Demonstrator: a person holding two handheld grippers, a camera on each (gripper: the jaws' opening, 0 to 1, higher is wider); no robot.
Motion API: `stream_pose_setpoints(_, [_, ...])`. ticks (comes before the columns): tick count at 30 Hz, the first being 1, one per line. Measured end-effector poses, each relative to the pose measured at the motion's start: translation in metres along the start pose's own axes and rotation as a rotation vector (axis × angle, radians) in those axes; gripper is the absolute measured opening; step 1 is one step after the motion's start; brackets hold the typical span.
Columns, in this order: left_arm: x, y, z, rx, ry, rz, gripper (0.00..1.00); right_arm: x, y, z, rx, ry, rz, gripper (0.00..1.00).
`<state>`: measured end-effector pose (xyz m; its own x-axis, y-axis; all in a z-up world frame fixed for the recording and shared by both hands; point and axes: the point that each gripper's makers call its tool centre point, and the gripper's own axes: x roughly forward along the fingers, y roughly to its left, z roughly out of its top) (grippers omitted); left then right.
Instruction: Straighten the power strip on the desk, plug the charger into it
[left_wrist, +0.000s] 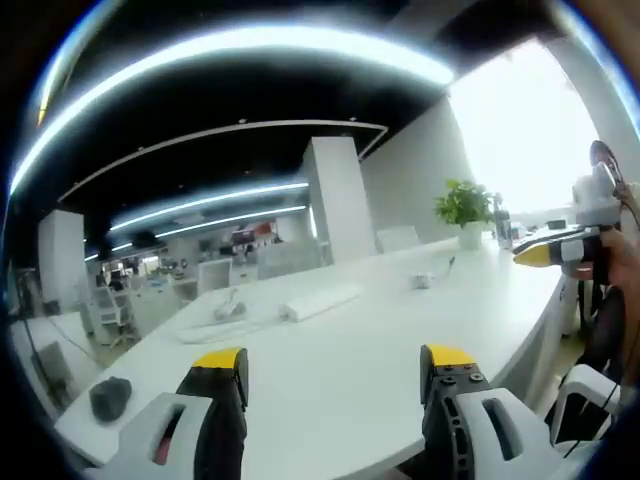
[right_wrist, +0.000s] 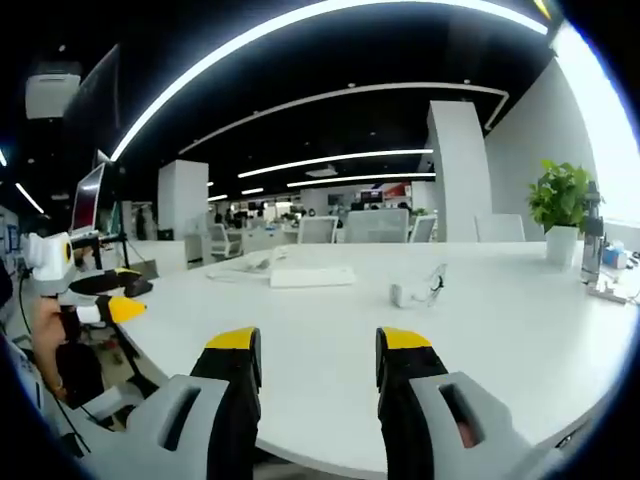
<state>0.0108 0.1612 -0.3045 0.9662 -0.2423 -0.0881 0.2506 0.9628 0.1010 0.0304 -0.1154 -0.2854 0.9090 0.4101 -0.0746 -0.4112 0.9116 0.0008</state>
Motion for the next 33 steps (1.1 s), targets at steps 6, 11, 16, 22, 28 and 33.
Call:
stream_pose_setpoints(6, [-0.0002,0.0001,0.0005,0.002,-0.001,0.0,0.72,-0.0002,0.0008,0.0007,-0.005,-0.001,0.004,0.46])
stream_pose_setpoints(11, [0.0,-0.0003,-0.0012,0.005,0.006,-0.001,0.71,-0.0004,0.0008,0.0002,-0.007,0.001,0.004,0.46])
stream_pose_setpoints(16, [-0.0001,0.0003,-0.002,0.005,0.009,0.001,0.71,-0.0005,0.0014,-0.0003,-0.01,0.003,0.004,0.45])
stream_pose_setpoints(22, [-0.0002,0.0005,-0.0037,0.008,0.015,0.002,0.71,-0.001,0.0017,0.0009,-0.019,-0.004,0.003,0.44])
stream_pose_setpoints(28, [0.0006,0.0004,-0.005,0.008,0.02,-0.001,0.7,0.0005,0.0019,-0.0015,-0.022,0.003,0.009,0.43])
stream_pose_setpoints(33, [0.0005,0.0009,-0.0041,0.007,0.017,0.0,0.7,0.0014,0.0049,-0.0022,-0.018,0.006,0.023,0.43])
